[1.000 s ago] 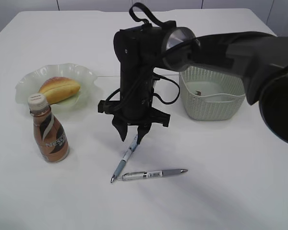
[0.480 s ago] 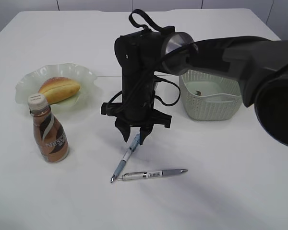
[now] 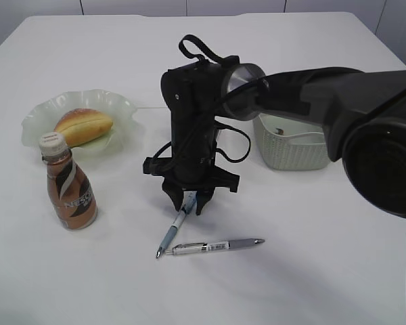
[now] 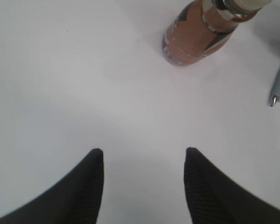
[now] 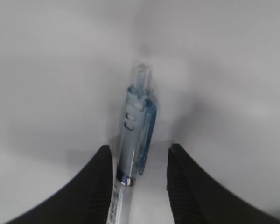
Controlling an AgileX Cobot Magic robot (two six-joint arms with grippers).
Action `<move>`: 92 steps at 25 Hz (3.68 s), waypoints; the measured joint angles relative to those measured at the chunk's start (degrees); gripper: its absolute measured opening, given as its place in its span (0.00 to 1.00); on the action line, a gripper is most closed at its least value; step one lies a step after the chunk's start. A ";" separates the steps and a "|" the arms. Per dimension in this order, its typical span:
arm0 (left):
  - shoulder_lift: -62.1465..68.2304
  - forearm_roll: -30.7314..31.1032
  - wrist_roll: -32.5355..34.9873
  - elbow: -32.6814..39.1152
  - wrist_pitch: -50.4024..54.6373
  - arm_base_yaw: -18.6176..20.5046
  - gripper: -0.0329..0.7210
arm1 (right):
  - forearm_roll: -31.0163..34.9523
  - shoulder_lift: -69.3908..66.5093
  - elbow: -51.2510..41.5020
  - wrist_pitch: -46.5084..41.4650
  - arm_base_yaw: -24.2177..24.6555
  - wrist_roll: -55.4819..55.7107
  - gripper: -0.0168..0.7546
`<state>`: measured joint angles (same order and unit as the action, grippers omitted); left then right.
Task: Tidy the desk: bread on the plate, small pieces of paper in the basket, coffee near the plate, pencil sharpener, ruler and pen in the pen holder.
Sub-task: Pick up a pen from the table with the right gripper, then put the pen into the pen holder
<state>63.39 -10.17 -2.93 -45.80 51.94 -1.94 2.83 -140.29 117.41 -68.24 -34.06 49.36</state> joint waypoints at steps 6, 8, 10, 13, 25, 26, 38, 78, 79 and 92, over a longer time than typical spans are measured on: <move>0.00 0.00 0.00 0.00 -0.48 0.00 0.58 | 0.00 -0.33 0.10 0.94 0.00 0.34 0.39; 0.00 0.00 0.00 0.00 -0.62 0.00 0.58 | 0.00 -0.33 0.10 0.98 0.00 0.58 0.34; 0.00 0.00 0.00 0.00 -0.62 0.00 0.58 | 0.09 -0.33 0.10 1.08 0.00 0.67 0.29; 0.00 0.00 0.00 0.00 -0.62 0.00 0.58 | 0.09 -0.33 0.10 1.08 0.00 0.67 0.25; 0.00 0.00 0.00 0.00 -0.62 0.00 0.58 | 0.22 -0.55 0.20 1.10 0.00 -0.12 0.17; 0.00 0.00 0.00 0.00 -0.62 0.00 0.58 | 0.26 -0.55 0.18 1.00 0.00 -1.31 0.15; 0.00 0.00 0.00 0.00 -0.67 0.00 0.58 | -2.83 4.07 4.96 -1.58 0.95 -15.26 0.12; 0.00 0.00 0.00 0.00 -0.69 0.00 0.58 | -5.33 9.25 5.25 44.85 13.18 -29.47 0.08; 0.00 0.00 0.00 0.00 -0.69 0.00 0.58 | -5.18 8.57 5.25 45.25 13.18 -29.47 0.07; 0.00 0.00 0.00 0.00 -0.69 0.00 0.58 | -3.88 3.39 5.25 49.36 13.18 -29.47 0.07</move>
<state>63.39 -10.17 -2.93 -45.80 51.26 -1.94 -1.05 -136.90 122.66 -18.88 -20.88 19.89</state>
